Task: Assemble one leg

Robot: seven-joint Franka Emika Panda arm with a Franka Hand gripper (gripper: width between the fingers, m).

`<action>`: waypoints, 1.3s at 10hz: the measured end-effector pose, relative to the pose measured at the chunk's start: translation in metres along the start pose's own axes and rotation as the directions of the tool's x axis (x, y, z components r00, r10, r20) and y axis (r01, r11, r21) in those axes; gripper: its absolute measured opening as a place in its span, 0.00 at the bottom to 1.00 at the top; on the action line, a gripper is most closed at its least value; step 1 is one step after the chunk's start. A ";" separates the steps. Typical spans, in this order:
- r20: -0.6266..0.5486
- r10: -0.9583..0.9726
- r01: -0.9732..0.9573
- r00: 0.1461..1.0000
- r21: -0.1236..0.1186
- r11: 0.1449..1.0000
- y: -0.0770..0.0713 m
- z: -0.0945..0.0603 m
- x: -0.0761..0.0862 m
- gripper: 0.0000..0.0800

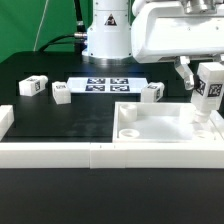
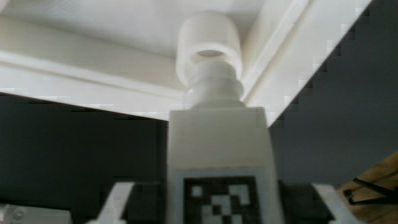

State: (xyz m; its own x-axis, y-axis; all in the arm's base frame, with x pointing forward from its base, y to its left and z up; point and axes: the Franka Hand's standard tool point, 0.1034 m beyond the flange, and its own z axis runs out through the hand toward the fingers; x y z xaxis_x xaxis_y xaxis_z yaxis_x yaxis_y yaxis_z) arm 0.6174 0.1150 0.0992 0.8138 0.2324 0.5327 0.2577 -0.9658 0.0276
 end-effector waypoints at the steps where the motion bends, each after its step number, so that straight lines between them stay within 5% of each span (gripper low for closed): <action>1: -0.001 -0.001 0.001 1.000 -0.001 1.000 0.000 0.001 -0.001 0.36; 9: -0.004 0.002 -0.002 1.000 -0.003 1.000 0.002 0.030 -0.013 0.36; 13: -0.038 0.001 -0.001 0.999 -0.011 1.000 0.001 0.031 -0.015 0.36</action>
Offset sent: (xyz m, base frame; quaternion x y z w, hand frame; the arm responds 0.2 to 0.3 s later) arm 0.0181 0.0047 -0.0075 0.0070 0.0066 0.0047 0.9999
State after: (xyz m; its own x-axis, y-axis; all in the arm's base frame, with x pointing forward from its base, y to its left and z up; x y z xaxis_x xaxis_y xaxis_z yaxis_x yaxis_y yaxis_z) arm 0.6213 0.1137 0.0648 0.7939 0.2269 0.5641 0.2510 -0.9673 0.0359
